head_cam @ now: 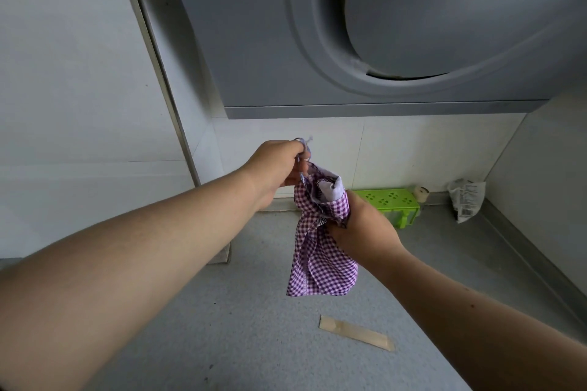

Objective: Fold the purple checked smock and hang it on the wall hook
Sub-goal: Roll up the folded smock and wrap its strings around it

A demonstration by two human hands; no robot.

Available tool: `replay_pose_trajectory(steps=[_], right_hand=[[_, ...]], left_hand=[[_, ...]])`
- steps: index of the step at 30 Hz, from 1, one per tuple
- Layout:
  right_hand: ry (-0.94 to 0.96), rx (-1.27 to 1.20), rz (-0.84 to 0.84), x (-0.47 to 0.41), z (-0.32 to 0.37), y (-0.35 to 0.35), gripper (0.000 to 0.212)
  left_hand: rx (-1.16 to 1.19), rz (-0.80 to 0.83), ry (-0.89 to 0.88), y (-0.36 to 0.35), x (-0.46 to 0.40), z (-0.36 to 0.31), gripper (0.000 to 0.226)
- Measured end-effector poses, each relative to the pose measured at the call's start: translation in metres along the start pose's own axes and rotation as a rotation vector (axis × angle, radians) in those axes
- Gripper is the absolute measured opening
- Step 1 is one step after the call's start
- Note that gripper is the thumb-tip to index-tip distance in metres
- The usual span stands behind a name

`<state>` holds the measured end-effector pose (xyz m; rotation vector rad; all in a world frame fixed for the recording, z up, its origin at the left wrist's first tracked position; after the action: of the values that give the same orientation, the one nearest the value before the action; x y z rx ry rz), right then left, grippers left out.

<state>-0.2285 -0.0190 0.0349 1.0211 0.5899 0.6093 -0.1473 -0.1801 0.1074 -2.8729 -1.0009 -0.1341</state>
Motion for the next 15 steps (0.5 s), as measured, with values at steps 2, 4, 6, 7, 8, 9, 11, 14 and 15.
replay_pose_trajectory(steps=[2, 4, 6, 7, 8, 9, 11, 14, 15], right_hand=[[-0.008, -0.045, 0.063, 0.001, -0.002, -0.008, 0.044], [0.033, -0.158, 0.211, 0.002, -0.001, -0.018, 0.061], [0.118, -0.408, 0.348, 0.004, 0.009, -0.021, 0.072], [0.134, -0.555, 0.36, 0.002, 0.014, -0.016, 0.073], [0.112, -0.669, 0.329, 0.0, 0.017, -0.007, 0.073], [0.079, -0.765, 0.281, -0.005, 0.018, 0.001, 0.072], [0.058, -0.791, 0.196, -0.014, 0.022, 0.013, 0.066], [0.17, -0.632, 0.196, -0.019, 0.034, 0.018, 0.062], [0.193, -0.654, 0.213, -0.019, 0.037, 0.017, 0.061]], left_hand=[[-0.02, 0.09, 0.043, -0.005, -0.002, 0.002, 0.025], [-0.095, 0.19, 0.051, -0.011, 0.0, 0.0, 0.025], [-0.185, 0.303, 0.082, -0.017, 0.006, 0.001, 0.03], [-0.228, 0.365, 0.114, -0.02, 0.01, 0.003, 0.031], [-0.282, 0.422, 0.145, -0.022, 0.014, 0.006, 0.03], [-0.34, 0.464, 0.168, -0.023, 0.017, 0.009, 0.027], [-0.429, 0.494, 0.188, -0.023, 0.02, 0.012, 0.025], [-0.488, 0.516, 0.173, -0.022, 0.021, 0.01, 0.027], [-0.499, 0.53, 0.167, -0.021, 0.022, 0.009, 0.022]])
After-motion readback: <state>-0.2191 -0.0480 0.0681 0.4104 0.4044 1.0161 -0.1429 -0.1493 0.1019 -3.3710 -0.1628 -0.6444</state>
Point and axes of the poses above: each hand's wrist, its own x-axis away from the middle knuckle, its own y-axis out of the back of the hand, z = x × y, the point moved 8 cm from there along -x, towards the middle knuckle, and after that the axes turned 10 degrees about x, right-handed, at the moved point
